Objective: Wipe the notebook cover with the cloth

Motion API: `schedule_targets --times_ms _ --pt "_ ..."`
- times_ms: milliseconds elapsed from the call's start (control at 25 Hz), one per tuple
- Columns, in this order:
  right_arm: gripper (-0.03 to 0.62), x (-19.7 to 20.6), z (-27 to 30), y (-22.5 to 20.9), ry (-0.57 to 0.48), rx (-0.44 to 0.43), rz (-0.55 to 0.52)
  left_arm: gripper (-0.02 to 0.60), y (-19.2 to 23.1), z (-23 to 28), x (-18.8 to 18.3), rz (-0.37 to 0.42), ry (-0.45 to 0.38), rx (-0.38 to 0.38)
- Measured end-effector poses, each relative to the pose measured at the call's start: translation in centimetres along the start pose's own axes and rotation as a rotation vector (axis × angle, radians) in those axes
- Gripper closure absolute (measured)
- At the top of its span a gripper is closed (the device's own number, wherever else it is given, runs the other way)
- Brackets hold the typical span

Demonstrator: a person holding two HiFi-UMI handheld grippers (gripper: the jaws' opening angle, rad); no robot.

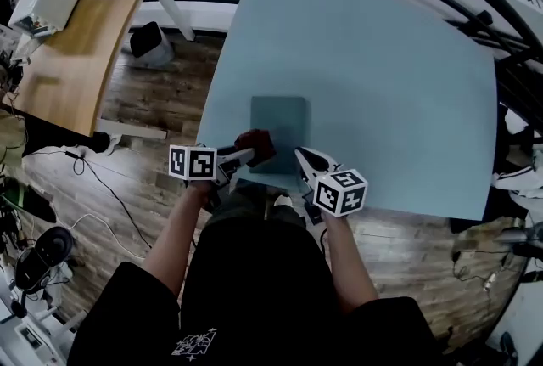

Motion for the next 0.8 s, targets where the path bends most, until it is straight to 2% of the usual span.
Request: schedule_targets --times_ms 480,800 --pt "0.588 1.1 -5.3 -1.6 -0.062 0.102 0.044 0.454 -5.0 4.6 1.8 0.100 0.123 0.080" --pt "0.588 1.9 -7.1 -1.9 -0.099 0.152 0.075 0.454 -6.7 7.1 3.9 0.131 0.218 0.115"
Point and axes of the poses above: the fingertips, and each gripper's own axes: z forward along the fingers, y to its left, x out of its underside, the point moved 1 cm from there along -z, backward along the fingers, and after that the axes turned 14 degrees about -x, right-handed, at the moved point
